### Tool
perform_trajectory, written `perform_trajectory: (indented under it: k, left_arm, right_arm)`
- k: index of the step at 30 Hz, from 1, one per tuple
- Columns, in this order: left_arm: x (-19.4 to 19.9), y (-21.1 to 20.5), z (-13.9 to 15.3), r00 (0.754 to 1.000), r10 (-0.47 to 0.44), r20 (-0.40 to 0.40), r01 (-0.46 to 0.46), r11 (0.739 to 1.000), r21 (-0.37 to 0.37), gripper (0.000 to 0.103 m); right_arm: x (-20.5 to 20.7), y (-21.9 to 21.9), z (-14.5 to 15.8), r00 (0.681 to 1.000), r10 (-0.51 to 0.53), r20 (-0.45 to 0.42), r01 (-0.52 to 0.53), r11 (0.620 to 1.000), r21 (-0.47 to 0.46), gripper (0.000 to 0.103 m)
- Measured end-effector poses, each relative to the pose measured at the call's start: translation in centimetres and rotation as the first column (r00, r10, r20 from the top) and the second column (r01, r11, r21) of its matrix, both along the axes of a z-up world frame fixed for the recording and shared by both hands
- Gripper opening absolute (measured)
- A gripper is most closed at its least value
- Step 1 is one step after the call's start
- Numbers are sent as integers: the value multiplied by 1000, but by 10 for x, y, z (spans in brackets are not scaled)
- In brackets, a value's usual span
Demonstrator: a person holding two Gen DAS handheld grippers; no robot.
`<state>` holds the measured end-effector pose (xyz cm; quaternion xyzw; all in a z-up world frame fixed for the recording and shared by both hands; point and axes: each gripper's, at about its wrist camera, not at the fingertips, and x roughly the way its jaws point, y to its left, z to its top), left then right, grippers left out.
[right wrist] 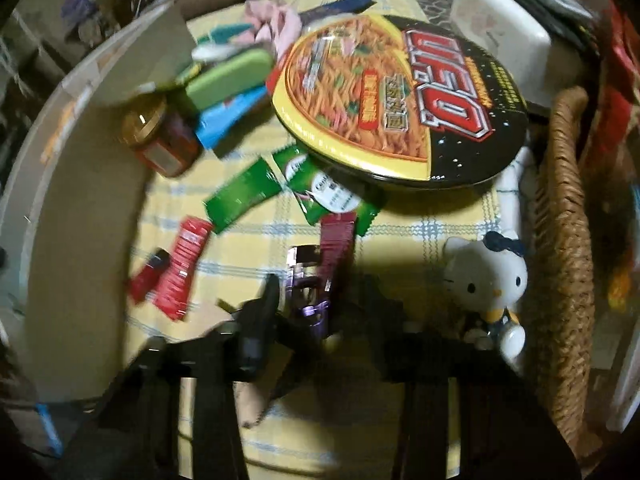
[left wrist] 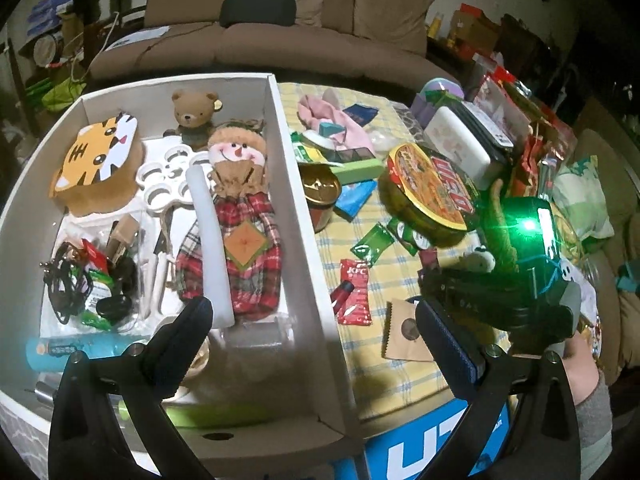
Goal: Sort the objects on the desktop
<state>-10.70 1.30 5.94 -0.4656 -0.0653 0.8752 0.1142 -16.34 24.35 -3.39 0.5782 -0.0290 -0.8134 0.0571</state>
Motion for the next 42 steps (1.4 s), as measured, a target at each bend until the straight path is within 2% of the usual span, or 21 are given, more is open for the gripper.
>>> perform_trajectory:
  k: [2,3,5,7,9,12,16,19,23,24,25,26,28,30,34,39,42]
  left_arm:
    - [1,2,0,1000,-13,-2,13,1000,5,103]
    - [2,4,1,1000,-22,-5,22,1000,6,103]
    - [4,7,2,999,-40,-9,40,999,11,103]
    - [5,12,3,997,-72,-14,73,997,39,103]
    - [7,21,5,992,-123,-23,124,990,67,103]
    - [12,34,7,984,-175,-41,177,982,69,103]
    - [17,46,10,974,-215,-65,220,972,83,103]
    - [21,48,15,961,-257,-100,270,952,143,103]
    - [27,42,31,959,-232,-163,253,960,120,103]
    - [27,37,33,963,-214,-164,236,963,127,98]
    - [27,33,34,966,-202,-162,225,964,141,81]
    - [26,26,35,970,-186,-154,211,963,165,69]
    - [23,11,35,981,-138,-138,163,969,188,18]
    - [21,-5,37,986,-94,-139,119,976,180,17]
    - [18,-31,41,989,-85,-120,110,969,221,12]
    - [14,-78,47,991,-62,-117,87,970,225,12]
    - [6,-116,40,996,-29,-83,48,971,234,12]
  right_arm:
    - [0,1,5,1000,-4,-26,4,1000,-16,15]
    - [0,2,11,999,-5,-46,3,999,-37,7]
    - [3,5,22,997,1,-82,-7,997,-78,6]
    - [6,12,32,995,-1,-104,-17,985,-171,6]
    - [10,19,40,994,-19,-112,-13,961,-278,7]
    - [17,26,56,990,-39,-135,-19,916,-402,6]
    - [27,22,84,980,-46,-195,-64,850,-523,7]
    - [37,12,109,970,-25,-242,-126,799,-588,7]
    - [56,-15,142,952,20,-306,-217,750,-625,7]
    - [61,-23,150,946,36,-321,-242,739,-629,7]
    - [65,-30,156,941,49,-335,-264,727,-634,7]
    - [68,-37,161,936,60,-346,-280,721,-633,7]
    - [75,-54,170,926,89,-368,-315,719,-619,7]
    - [77,-73,175,918,117,-379,-340,726,-598,7]
    - [70,-102,174,917,151,-368,-356,726,-589,6]
    - [49,-143,176,919,181,-350,-372,691,-620,6]
    - [32,-173,172,921,211,-327,-378,679,-630,6]
